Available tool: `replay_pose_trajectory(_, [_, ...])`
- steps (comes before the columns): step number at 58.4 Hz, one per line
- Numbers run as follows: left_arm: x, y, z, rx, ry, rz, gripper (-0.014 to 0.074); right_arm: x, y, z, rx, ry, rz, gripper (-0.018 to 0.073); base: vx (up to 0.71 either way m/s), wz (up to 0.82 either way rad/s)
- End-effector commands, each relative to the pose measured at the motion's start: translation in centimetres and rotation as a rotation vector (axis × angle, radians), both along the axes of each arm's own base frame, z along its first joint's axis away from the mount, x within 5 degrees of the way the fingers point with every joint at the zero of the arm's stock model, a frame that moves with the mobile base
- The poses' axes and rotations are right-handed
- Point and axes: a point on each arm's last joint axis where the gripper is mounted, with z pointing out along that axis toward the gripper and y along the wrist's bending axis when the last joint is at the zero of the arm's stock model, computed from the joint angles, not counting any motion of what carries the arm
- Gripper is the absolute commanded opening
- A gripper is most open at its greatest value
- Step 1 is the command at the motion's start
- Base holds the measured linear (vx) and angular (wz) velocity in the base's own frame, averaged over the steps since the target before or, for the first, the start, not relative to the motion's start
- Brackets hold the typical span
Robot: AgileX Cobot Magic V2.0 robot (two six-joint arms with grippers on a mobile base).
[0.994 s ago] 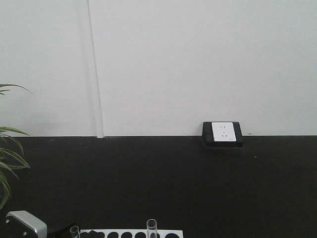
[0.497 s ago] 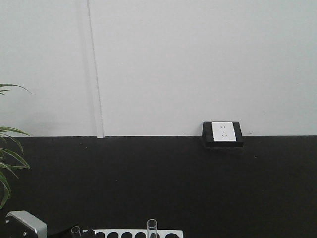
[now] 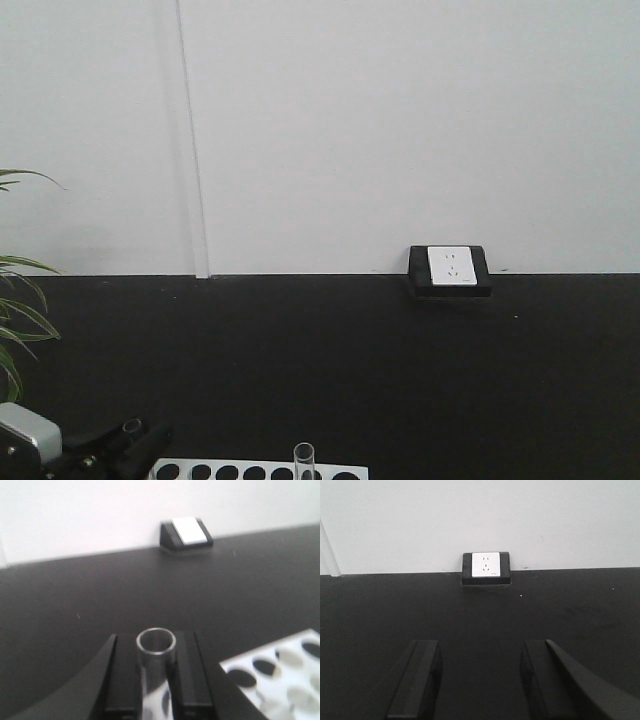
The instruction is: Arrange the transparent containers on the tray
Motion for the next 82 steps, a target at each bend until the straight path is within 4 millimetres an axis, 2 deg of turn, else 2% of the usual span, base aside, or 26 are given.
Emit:
replay_pose_trajectory(1, [-0.3,0.5,3.5,-0.093,-0.166,0.043,0.0125,0.2,0.0,1.9,-0.003,-0.122,0.003,0.0439,0.00,0.00])
replay_pose_trajectory(12, [-0.9,0.8,7.5,-0.085,-0.208,0.061,0.0125,0.2,0.0,1.9,-0.003,-0.122,0.003,0.0439,0.00,0.00])
replay_pose_trajectory(21, [-0.6,1.0,12.6,-0.062,-0.214,0.091,0.0125,0.2,0.0,2.0,-0.003,-0.133,0.004,0.0439,0.00,0.00])
replay_pose_trajectory(27, [-0.7,1.2,15.3,-0.032,-0.189,0.112,0.0125,0.2,0.0,2.5,-0.001,-0.192,0.008,0.0439,0.00,0.00])
replay_pose_trajectory(35, [-1.4,1.6,17.1,0.060,-0.157,0.133,0.0125,0.2,0.1,3.2,0.009,-0.260,0.013,0.0439,0.00,0.00])
replay_pose_trajectory(42, [-2.2,1.9,17.4,0.077,-0.126,0.141,0.0125,0.5,0.5,2.5,0.008,-0.195,0.041,0.0439,0.00,0.00])
replay_pose_trajectory(51, [-2.5,2.1,17.4,0.084,-0.110,0.145,0.0125,1.6,3.8,1.0,-0.011,-0.180,0.248,0.0439,0.00,0.00])
replay_pose_trajectory(63, [-2.5,2.1,17.5,0.077,-0.128,0.143,0.0125,3.0,10.4,-3.8,-0.047,-0.062,0.561,0.0439,0.00,0.00])
replay_pose_trajectory(74, [-2.5,2.1,17.6,0.075,-0.131,0.143,0.0125,4.6,14.6,-7.0,-0.037,-0.044,0.681,0.0440,0.00,0.00])
replay_pose_trajectory(75, [-2.5,2.1,17.6,0.075,-0.131,0.143,0.0125,5.2,15.6,-7.9,-0.013,-0.064,0.696,0.0440,0.00,0.00])
replay_pose_trajectory(82, [-2.5,2.1,17.6,0.075,-0.131,0.143,0.0125,5.9,16.6,-9.1,-0.007,-0.059,0.711,0.0457,0.00,0.00])
